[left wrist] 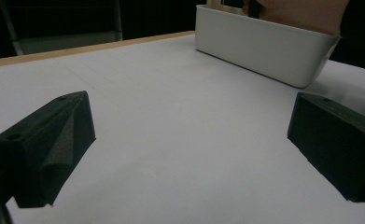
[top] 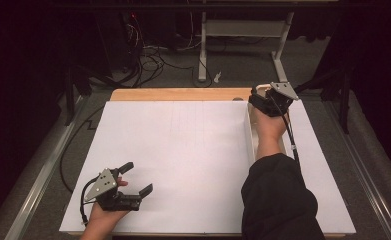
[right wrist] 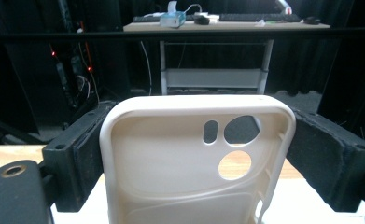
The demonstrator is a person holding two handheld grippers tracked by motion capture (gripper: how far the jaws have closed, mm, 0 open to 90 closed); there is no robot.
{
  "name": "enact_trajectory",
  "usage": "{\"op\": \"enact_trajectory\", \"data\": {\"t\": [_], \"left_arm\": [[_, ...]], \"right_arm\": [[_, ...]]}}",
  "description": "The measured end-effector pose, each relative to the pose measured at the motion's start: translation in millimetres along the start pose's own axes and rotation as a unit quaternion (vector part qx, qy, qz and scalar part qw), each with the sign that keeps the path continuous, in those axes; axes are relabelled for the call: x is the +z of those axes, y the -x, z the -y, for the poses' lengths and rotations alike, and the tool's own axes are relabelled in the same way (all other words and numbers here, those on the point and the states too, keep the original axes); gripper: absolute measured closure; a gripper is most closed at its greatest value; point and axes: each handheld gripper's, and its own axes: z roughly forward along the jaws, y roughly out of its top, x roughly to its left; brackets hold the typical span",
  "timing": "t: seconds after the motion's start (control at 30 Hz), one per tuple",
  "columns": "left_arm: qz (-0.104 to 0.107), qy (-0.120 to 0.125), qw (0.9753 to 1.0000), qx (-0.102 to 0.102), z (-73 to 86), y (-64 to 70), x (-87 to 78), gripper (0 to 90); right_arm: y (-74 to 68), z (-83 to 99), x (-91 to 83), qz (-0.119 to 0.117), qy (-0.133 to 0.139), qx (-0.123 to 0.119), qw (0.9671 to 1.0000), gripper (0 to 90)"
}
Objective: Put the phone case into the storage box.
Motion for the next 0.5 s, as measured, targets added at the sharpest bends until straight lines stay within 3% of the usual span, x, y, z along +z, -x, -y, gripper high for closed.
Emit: {"op": "enact_trajectory", "data": {"t": [0.5], "left_arm": [[0.001, -0.002, 1.0000, 0.000, 0.0, 0.6, 0.5, 2.1]], "right_arm": [[-3.4, 1.7, -0.1, -0.002, -0.012, -0.019, 0.9997, 10.6]]}}
